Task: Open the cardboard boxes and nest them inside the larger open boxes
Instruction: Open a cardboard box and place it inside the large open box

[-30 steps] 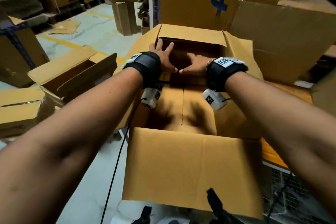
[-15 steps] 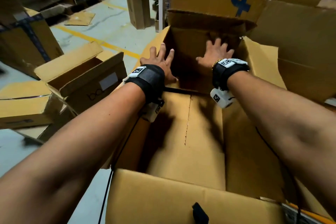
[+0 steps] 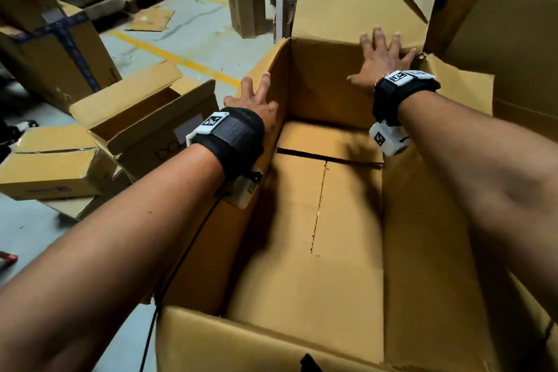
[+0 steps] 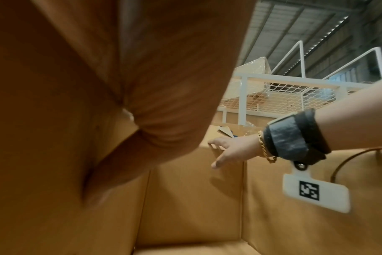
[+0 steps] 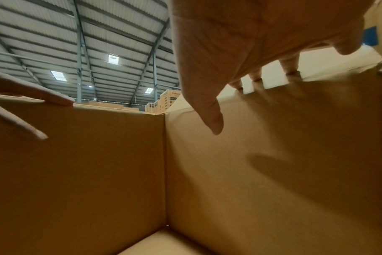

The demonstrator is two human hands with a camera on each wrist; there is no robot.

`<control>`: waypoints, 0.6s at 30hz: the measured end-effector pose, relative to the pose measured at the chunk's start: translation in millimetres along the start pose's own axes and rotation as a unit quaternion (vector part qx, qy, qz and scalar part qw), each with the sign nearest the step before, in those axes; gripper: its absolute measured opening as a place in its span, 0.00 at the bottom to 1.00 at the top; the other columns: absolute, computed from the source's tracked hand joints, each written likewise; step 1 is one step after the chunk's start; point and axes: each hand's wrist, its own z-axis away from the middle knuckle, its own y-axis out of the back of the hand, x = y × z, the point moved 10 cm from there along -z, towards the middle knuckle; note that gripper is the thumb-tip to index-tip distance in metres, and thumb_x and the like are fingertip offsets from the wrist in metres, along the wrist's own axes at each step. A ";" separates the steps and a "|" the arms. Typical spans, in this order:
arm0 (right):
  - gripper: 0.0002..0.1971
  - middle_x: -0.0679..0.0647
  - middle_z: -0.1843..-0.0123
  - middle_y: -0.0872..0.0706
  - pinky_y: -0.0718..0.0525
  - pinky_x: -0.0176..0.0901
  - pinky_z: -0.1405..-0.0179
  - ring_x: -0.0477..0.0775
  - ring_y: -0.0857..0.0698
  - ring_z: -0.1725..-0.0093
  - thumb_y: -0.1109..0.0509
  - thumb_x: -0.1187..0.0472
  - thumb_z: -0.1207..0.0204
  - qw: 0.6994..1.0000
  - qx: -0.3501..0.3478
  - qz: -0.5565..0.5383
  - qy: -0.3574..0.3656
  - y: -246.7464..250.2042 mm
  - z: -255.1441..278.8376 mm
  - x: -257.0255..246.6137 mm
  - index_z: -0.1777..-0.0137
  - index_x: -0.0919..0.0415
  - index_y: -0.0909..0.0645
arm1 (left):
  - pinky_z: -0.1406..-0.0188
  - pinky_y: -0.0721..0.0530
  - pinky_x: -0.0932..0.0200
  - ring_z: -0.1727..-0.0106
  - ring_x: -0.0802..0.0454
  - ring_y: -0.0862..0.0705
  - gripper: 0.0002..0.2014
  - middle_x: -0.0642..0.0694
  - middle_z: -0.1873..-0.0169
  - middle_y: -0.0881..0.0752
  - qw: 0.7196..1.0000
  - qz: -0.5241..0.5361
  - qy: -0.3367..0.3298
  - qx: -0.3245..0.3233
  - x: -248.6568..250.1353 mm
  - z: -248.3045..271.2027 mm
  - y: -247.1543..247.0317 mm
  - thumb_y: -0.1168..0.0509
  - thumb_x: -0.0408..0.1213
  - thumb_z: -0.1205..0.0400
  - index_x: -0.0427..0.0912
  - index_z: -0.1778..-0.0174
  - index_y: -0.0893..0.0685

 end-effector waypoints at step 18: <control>0.47 0.55 0.15 0.40 0.38 0.78 0.25 0.69 0.44 0.17 0.24 0.42 0.29 0.998 -0.062 0.009 -0.019 -3.3 -7.0 -2.1 0.15 0.49 0.45 | 0.35 0.27 0.31 0.18 0.29 0.59 0.18 0.46 0.16 0.68 0.999 0.026 0.017 -0.005 -39.9 20.3 -11.1 0.44 0.35 0.13 0.54 0.28 0.25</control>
